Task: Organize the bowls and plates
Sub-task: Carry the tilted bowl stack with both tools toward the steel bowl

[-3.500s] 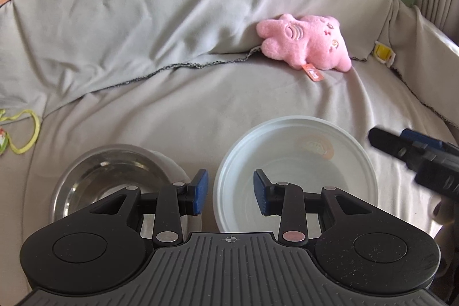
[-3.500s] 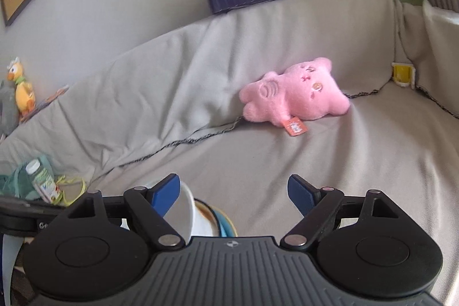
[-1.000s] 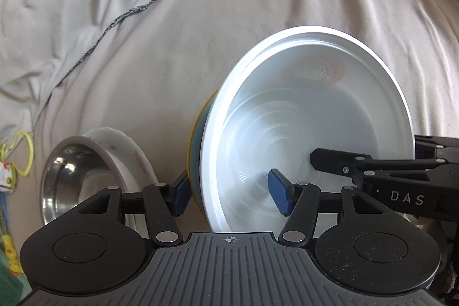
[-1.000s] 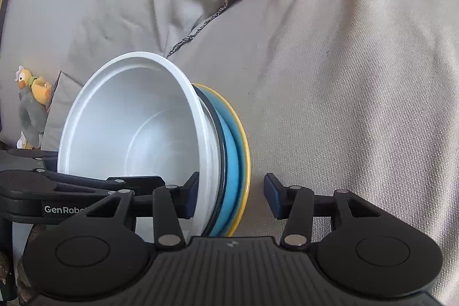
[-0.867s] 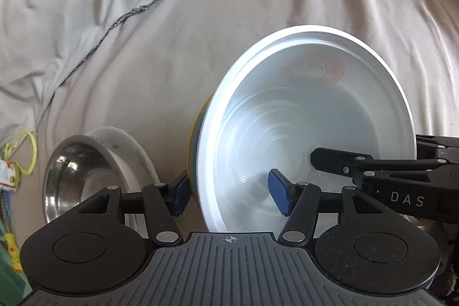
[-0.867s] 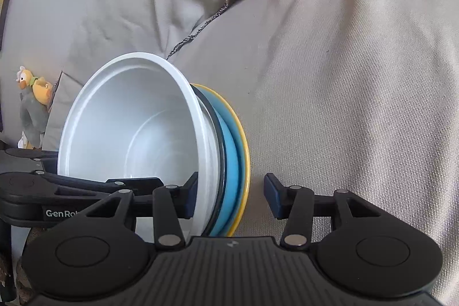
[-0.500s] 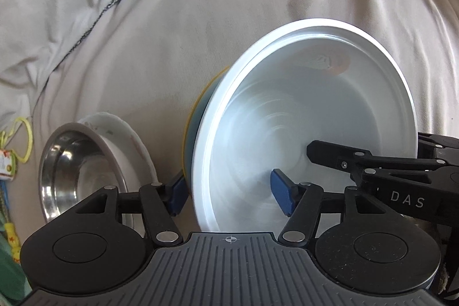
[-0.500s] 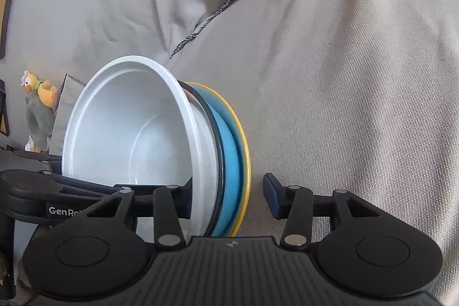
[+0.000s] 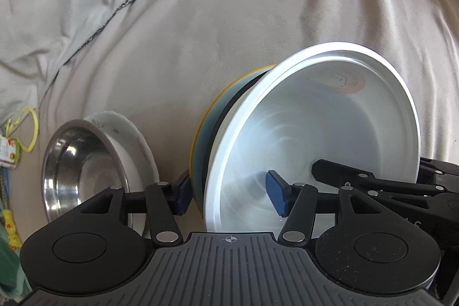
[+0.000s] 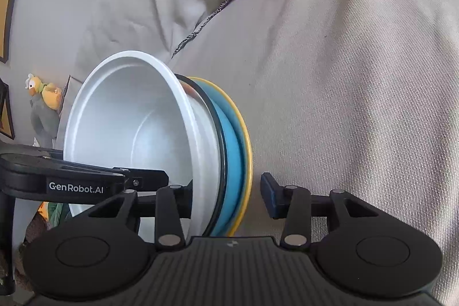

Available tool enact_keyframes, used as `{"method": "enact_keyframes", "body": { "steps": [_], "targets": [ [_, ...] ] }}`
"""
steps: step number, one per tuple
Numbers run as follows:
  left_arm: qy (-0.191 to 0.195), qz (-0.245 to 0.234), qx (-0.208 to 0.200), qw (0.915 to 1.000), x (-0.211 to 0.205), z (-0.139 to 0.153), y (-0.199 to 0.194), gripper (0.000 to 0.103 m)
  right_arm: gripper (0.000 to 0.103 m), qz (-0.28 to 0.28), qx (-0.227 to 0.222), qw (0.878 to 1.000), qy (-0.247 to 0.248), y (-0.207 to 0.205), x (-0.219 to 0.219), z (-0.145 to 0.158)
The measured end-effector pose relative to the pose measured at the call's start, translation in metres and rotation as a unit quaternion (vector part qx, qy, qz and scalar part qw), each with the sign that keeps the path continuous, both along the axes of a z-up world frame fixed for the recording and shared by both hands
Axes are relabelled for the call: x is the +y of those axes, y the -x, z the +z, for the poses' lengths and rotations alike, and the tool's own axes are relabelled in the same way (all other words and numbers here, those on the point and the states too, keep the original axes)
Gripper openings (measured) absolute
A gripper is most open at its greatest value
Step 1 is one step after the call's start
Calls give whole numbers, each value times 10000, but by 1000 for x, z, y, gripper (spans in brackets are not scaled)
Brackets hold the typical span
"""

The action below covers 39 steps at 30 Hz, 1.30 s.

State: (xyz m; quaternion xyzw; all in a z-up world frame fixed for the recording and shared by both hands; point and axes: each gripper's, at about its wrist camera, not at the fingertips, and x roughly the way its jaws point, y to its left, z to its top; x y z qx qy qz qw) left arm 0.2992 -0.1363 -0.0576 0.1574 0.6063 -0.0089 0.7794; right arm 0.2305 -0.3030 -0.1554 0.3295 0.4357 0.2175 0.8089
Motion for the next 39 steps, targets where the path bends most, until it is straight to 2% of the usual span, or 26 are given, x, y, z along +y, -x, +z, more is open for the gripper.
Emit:
{"method": "enact_keyframes", "body": {
  "steps": [5,8,10,13,18,24,29,32,36,39],
  "targets": [
    [21,221,75,9997,4,-2,-2,60,42,4,-50,10000,50,1,2,0],
    [-27,174,180,9997,2,-1,-4,57,41,12,-70,10000,35,2,1,1],
    [-28,131,183,9997,4,3,-5,45,41,-10,-28,10000,-43,0,-2,-1],
    [37,189,186,9996,8,10,-6,36,40,-4,30,9999,-151,-2,-4,-3],
    [-77,184,242,9995,8,5,-3,39,39,151,-21,9998,-83,-1,5,0],
    [-151,-21,35,9999,4,8,2,39,41,74,133,9997,-197,-7,3,-2],
    [-343,-125,-131,9992,-5,2,-1,50,45,101,119,9999,-61,-12,10,1],
    [-219,-28,-130,9997,1,3,-9,51,45,127,298,9993,-202,-16,10,0],
    [-120,-183,-158,9996,3,6,-11,51,45,111,609,9969,-494,-23,7,-6],
    [-73,-234,-177,9995,4,6,-11,51,45,142,660,9966,-481,-26,8,-4]
  ]
}}
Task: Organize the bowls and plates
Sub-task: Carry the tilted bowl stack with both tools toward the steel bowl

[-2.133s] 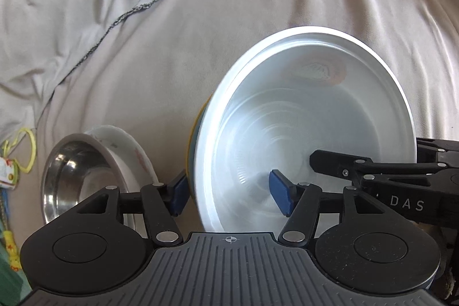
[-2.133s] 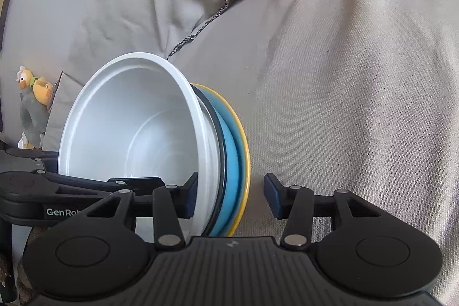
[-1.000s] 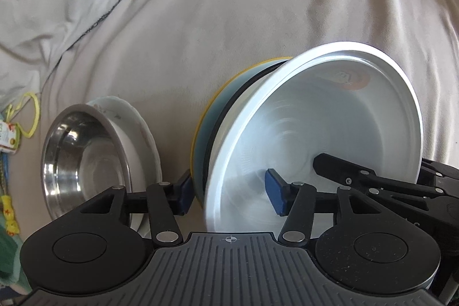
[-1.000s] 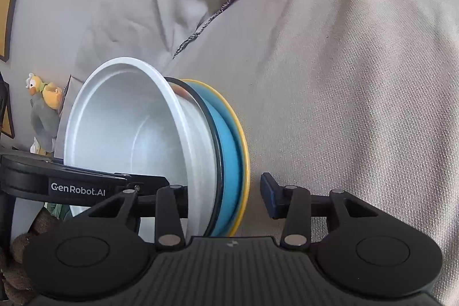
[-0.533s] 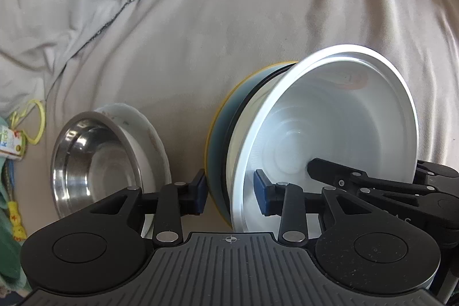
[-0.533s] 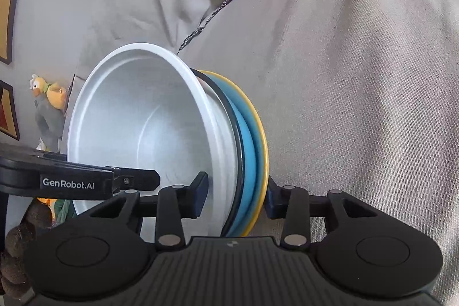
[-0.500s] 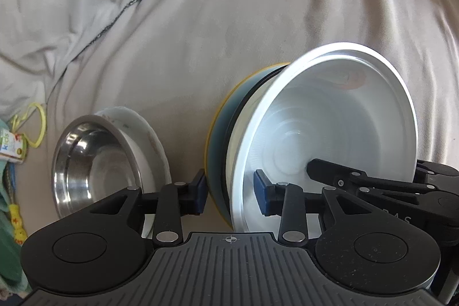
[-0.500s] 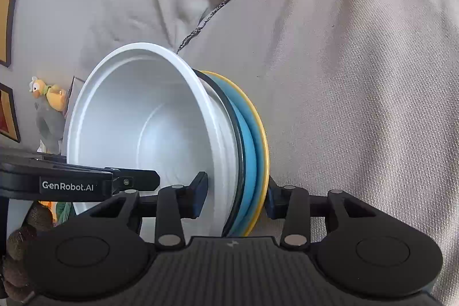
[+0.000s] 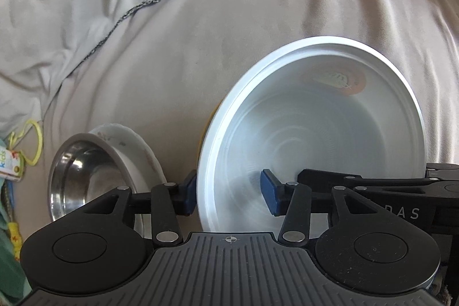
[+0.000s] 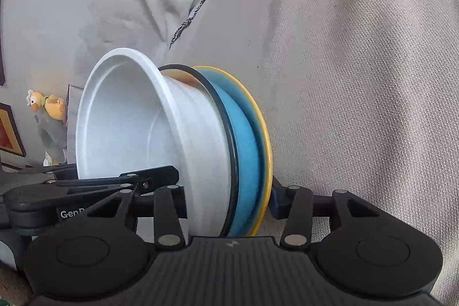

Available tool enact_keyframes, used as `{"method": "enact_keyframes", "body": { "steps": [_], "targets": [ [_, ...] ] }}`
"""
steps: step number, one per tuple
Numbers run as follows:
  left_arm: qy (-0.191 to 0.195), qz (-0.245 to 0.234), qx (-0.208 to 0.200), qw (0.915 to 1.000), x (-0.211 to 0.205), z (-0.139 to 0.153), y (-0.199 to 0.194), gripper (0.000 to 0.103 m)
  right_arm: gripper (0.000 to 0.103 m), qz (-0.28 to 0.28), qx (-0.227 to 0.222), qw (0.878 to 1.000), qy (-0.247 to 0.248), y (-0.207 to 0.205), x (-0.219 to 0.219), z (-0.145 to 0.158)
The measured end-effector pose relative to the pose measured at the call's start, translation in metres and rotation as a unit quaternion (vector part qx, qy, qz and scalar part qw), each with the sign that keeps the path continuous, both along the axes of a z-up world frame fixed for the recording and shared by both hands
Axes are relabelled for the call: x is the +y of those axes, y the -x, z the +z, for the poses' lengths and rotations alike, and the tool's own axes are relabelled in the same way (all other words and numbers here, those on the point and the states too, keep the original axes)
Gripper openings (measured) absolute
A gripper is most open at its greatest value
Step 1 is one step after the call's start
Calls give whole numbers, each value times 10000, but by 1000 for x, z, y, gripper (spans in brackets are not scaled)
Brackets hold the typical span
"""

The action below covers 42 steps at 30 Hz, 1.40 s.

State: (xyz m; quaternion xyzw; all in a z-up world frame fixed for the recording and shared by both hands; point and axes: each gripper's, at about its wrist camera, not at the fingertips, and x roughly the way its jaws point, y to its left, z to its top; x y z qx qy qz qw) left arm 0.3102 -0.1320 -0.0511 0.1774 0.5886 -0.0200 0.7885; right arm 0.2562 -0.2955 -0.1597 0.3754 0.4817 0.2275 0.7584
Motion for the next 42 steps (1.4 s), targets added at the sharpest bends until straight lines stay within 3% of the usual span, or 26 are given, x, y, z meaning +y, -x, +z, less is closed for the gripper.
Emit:
{"method": "enact_keyframes", "body": {
  "steps": [5,21,27,36,38,42],
  "targets": [
    [54,88,-44,9999,1,1,2,51,46,97,-93,9997,224,0,5,7],
    [94,1,-104,9999,2,2,4,50,46,128,-61,9995,278,-8,11,6],
    [113,-7,-147,9998,1,3,3,49,41,-71,-591,9917,1139,-5,3,32],
    [70,6,-137,9999,-1,2,1,49,38,401,-313,9934,1029,-17,9,30],
    [19,-4,-137,9999,-2,1,1,49,46,553,-42,9953,796,-23,15,21],
    [53,38,-88,9999,1,-1,0,49,45,466,-25,9961,748,-24,17,21]
  ]
}}
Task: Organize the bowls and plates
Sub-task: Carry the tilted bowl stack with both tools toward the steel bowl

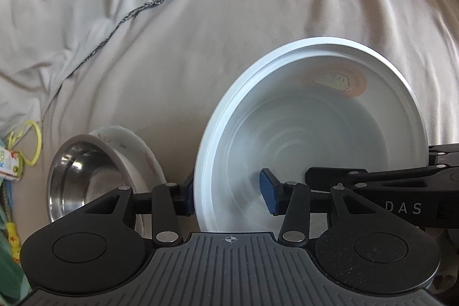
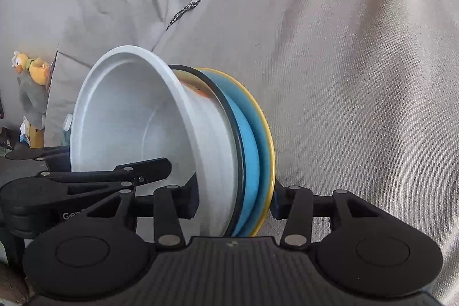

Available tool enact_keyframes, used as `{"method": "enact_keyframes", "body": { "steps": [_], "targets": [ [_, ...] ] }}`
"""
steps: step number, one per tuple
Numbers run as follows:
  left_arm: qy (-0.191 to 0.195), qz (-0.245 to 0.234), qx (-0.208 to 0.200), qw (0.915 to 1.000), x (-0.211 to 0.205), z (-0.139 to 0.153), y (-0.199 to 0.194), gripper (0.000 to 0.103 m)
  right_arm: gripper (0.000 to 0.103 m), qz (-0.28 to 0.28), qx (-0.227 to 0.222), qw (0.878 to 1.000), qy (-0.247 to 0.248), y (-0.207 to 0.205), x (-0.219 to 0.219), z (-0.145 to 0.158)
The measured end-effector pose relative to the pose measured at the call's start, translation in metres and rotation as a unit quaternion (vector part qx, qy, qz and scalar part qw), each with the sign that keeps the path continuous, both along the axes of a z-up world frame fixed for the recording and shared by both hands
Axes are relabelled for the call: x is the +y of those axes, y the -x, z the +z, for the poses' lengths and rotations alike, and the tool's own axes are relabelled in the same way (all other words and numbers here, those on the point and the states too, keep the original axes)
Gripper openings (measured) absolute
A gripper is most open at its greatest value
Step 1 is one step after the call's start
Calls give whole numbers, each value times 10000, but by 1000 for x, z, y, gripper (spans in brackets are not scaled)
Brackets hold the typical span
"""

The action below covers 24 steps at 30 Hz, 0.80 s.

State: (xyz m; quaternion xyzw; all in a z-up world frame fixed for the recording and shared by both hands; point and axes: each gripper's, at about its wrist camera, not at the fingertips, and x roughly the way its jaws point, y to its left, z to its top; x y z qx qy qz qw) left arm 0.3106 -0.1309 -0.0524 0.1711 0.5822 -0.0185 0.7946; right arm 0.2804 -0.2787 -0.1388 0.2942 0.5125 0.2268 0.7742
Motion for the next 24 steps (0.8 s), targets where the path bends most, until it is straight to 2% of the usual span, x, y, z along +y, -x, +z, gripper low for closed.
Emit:
{"method": "enact_keyframes", "body": {
  "steps": [12,17,24],
  "targets": [
    [113,138,123,9998,6,-3,1,48,49,-22,-209,9996,167,5,4,5],
    [192,208,137,9995,9,-3,0,47,49,-27,-63,9998,164,5,0,8],
    [72,151,188,9997,7,2,0,47,49,-130,116,9998,-72,0,-1,10]
  ]
}}
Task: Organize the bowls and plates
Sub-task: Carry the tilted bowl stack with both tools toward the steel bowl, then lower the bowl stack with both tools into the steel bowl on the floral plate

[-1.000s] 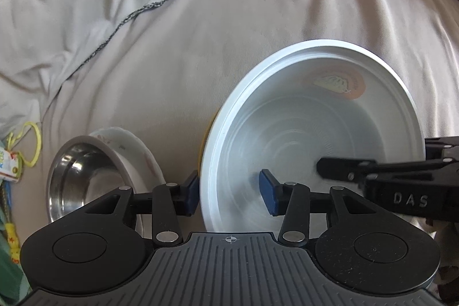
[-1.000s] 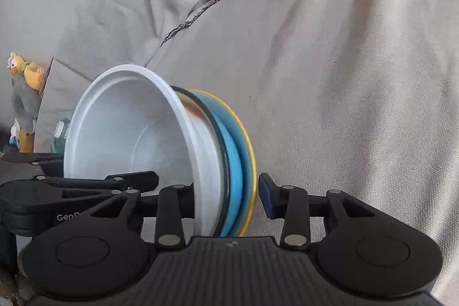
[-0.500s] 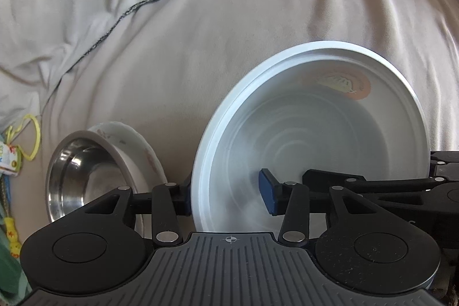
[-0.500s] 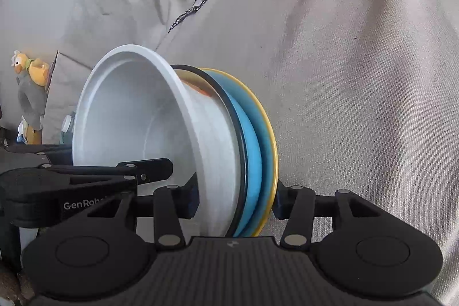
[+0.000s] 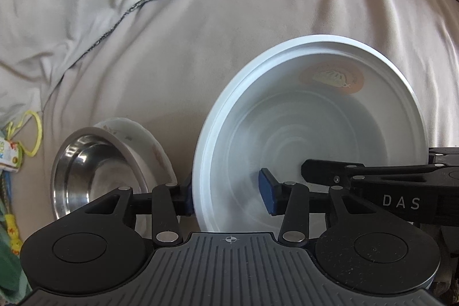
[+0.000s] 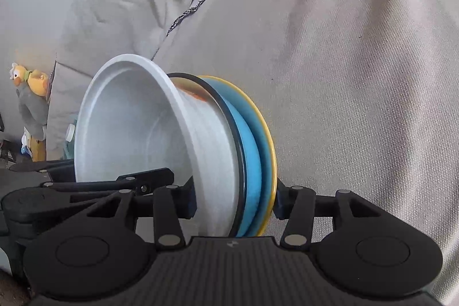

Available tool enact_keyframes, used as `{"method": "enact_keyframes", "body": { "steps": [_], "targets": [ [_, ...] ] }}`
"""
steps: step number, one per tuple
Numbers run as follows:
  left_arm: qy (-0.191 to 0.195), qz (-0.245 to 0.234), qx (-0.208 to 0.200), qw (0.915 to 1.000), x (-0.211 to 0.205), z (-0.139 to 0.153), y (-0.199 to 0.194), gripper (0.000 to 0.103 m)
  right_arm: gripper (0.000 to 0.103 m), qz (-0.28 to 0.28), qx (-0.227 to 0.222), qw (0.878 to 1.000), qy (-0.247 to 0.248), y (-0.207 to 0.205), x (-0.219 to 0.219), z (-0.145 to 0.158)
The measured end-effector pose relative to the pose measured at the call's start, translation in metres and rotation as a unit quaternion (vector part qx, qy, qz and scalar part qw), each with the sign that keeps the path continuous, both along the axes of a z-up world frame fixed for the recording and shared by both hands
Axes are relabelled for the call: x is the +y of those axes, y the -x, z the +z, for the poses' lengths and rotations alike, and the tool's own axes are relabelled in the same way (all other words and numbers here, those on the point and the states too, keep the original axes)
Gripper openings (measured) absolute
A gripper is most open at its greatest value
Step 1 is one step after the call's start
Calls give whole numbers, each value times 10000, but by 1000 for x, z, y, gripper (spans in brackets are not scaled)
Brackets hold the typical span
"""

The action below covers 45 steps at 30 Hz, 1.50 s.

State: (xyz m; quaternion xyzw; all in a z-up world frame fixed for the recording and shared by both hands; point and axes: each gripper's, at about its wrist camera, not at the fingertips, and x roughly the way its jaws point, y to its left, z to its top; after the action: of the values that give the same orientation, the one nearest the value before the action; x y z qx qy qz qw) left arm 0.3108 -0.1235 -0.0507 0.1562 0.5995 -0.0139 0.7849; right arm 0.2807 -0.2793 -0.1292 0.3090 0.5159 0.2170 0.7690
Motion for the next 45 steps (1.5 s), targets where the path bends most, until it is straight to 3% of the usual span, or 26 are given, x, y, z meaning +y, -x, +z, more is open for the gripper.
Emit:
{"method": "enact_keyframes", "body": {
  "steps": [10,17,27,32,37,42,45],
  "targets": [
    [89,26,-163,9998,7,16,2,49,49,51,-152,9998,100,5,6,18],
    [224,76,-370,9990,19,46,12,49,49,43,-308,9993,221,13,12,47],
    [326,593,-897,9937,95,99,51,49,50,461,-919,9942,326,18,80,113],
    [342,997,-869,9906,150,91,67,46,51,902,-884,9915,306,13,141,111],
    [558,1351,-728,9866,196,67,62,46,51,1339,-545,9883,488,7,191,91],
    [878,1463,-464,9842,221,33,57,47,51,1414,-240,9865,793,2,215,69],
    [940,1376,-455,9850,227,27,59,41,51,1405,-207,9852,963,-2,221,65]
  ]
}}
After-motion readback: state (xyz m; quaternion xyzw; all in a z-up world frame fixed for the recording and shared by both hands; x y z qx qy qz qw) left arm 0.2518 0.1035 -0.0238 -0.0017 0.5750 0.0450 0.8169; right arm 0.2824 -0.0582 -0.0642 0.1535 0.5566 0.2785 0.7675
